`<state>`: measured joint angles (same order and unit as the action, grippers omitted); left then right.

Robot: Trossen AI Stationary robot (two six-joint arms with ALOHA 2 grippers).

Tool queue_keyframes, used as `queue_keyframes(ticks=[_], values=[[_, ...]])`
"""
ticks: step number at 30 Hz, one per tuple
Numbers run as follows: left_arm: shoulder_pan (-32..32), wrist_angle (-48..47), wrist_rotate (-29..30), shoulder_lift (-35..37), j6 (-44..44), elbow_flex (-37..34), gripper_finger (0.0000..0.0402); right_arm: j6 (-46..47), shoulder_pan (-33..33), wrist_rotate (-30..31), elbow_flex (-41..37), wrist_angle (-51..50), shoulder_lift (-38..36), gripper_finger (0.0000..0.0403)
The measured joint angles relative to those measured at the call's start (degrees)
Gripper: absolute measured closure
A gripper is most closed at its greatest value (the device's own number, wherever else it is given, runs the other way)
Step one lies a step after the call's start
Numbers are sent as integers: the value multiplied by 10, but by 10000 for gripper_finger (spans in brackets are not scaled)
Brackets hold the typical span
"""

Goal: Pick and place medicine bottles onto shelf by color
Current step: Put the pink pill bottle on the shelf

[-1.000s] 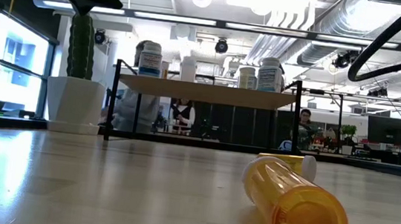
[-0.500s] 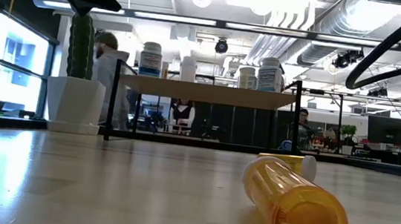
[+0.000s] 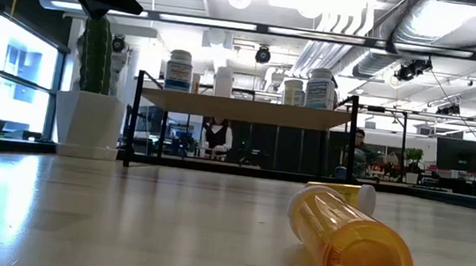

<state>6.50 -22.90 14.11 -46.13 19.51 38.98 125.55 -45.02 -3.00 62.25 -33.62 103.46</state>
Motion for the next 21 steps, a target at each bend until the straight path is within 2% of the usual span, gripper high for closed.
queue_keyframes(ticks=[10, 21], values=[[0, 0, -21, 0, 48, 0, 154, -138, 33, 138, 80, -2, 0, 318], [0, 22, -48, 0, 53, 0, 154, -338, 115, 176, 149, -5, 0, 318]])
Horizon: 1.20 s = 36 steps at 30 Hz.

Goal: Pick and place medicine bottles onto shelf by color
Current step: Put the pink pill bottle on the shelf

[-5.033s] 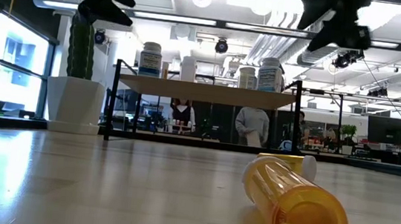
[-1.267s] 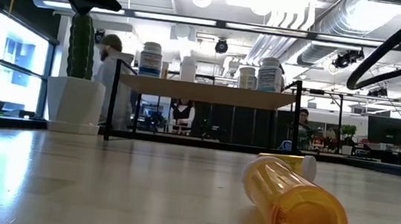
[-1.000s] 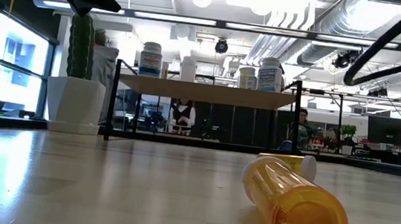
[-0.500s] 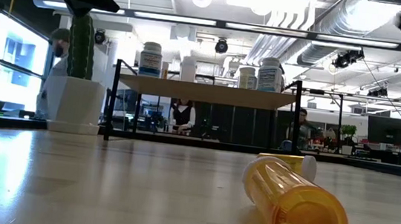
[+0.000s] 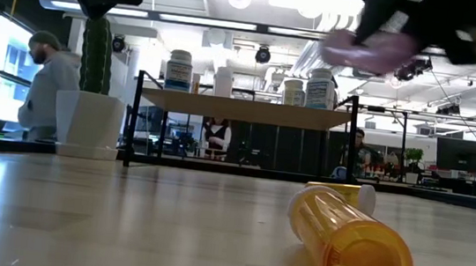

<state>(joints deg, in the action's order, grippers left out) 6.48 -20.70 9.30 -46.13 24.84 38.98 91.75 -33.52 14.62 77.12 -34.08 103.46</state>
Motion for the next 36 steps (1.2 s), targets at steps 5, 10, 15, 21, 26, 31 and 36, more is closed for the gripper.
queue_keyframes(ticks=[5, 10, 15, 21, 26, 31, 36], values=[[0, -15, -3, -12, -15, 22, 154, -98, 38, 2, 32, 0, 0, 318], [0, -35, -41, -49, -44, 72, 154, -179, 74, 3, 68, 0, 0, 318], [-1, -54, -73, -106, -66, 113, 154, -265, 105, 0, 100, -1, 0, 318], [-26, -81, -134, -176, -58, 169, 154, -351, 130, -3, 131, -2, 0, 318], [-60, -101, -198, -221, -89, 216, 154, -434, 144, -5, 143, -1, 0, 318], [-90, -100, -259, -253, -105, 253, 154, -499, 158, -11, 145, 0, 0, 318], [-103, -93, -278, -274, -105, 262, 154, -551, 166, -13, 145, 7, 0, 318]])
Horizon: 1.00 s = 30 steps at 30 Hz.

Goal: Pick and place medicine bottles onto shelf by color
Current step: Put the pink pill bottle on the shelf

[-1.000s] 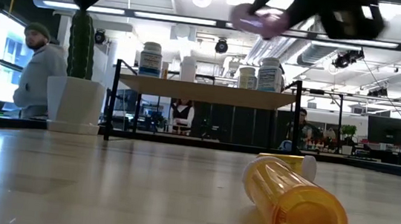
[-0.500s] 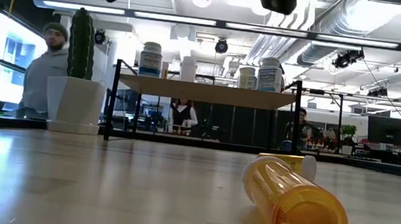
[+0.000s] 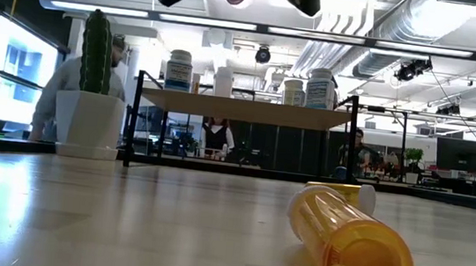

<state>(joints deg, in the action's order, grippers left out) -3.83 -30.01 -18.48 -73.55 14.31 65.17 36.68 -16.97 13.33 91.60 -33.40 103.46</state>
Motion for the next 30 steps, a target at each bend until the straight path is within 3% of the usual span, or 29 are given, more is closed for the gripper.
queue_keyframes(ticks=[11, 24, 30], values=[[0, 19, 0, -48, 0, 0, 154, -33, 6, -5, 0, 12, 0, 318], [1, 56, -2, -55, -2, 0, 154, -31, 6, -7, 0, 11, 0, 318], [5, 56, -9, -55, -13, 0, 179, -31, 10, -7, 0, 11, 0, 318]])
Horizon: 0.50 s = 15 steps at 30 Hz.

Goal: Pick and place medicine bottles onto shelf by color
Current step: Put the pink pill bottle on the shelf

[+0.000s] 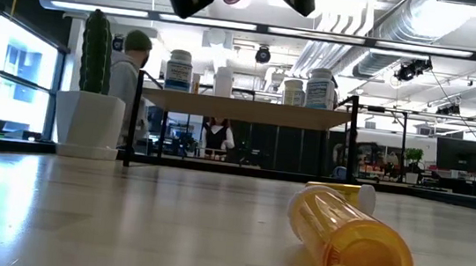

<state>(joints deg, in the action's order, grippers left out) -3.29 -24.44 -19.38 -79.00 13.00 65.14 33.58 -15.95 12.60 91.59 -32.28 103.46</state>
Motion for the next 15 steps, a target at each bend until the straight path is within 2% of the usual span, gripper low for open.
queue_keyframes(ticks=[15], values=[[0, 2, 2, 0, -13, 0, 287, 11, 6, -7, 0, 2, 0, 318]])
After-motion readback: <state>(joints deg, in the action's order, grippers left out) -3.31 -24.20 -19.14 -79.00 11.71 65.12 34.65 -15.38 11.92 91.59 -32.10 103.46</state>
